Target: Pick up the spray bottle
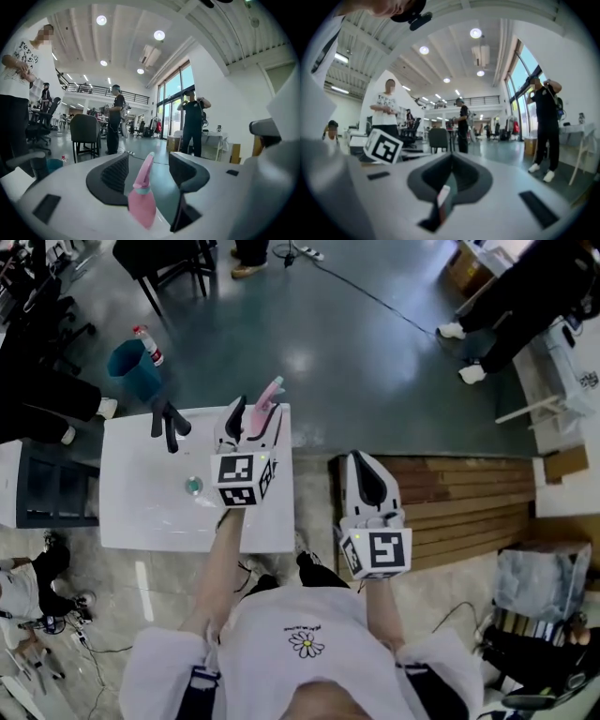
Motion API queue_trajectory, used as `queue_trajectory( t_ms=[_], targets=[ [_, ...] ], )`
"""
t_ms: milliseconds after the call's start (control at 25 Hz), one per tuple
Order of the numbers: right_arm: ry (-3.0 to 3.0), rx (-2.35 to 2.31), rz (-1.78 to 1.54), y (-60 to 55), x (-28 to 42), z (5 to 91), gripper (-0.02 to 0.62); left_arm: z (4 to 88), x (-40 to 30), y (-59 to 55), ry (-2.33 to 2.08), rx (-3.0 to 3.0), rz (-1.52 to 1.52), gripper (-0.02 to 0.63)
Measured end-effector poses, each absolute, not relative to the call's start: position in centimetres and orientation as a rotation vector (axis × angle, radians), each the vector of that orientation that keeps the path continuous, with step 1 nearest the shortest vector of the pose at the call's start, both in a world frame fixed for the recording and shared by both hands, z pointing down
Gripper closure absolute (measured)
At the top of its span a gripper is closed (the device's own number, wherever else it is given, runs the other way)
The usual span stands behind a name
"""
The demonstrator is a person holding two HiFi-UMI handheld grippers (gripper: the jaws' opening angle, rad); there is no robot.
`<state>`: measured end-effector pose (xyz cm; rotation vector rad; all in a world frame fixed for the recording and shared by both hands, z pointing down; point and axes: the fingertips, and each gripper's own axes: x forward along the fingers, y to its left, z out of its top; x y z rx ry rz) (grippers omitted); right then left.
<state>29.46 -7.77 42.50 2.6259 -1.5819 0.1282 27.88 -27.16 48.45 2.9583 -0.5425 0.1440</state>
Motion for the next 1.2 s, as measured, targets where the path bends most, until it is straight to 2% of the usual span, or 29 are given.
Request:
queue_trajectory(
  t_ms=[440, 480, 520, 600, 1200],
  targets=[
    [-1.559, 2.638, 0.254, -7.1, 31.6, 45.3, 0.566, 54.8, 30.7, -29.2, -0.551, 2.912, 0.342, 0.333],
    [-1.556, 2.638, 0.259, -7.0, 31.7, 45.4, 0.566, 55.0, 30.7, -29.3, -0.568, 2.912, 0.352, 0.344],
    [-1.554, 2.639, 0.263, -6.9, 31.9, 45.5, 0.566, 55.2, 30.7, -29.4, -0.589, 2.913, 0.360, 0.395],
    [-1.550, 2.640, 0.266, -6.7, 32.2, 45.7, 0.566, 55.5, 30.7, -29.5, -0.617, 2.917, 0.373, 0.451],
    [-1.575, 2.637, 0.290, -6.6, 32.1, 46.3, 0.566, 55.8, 31.1, -29.2, -0.594, 2.902, 0.391, 0.453]
  ],
)
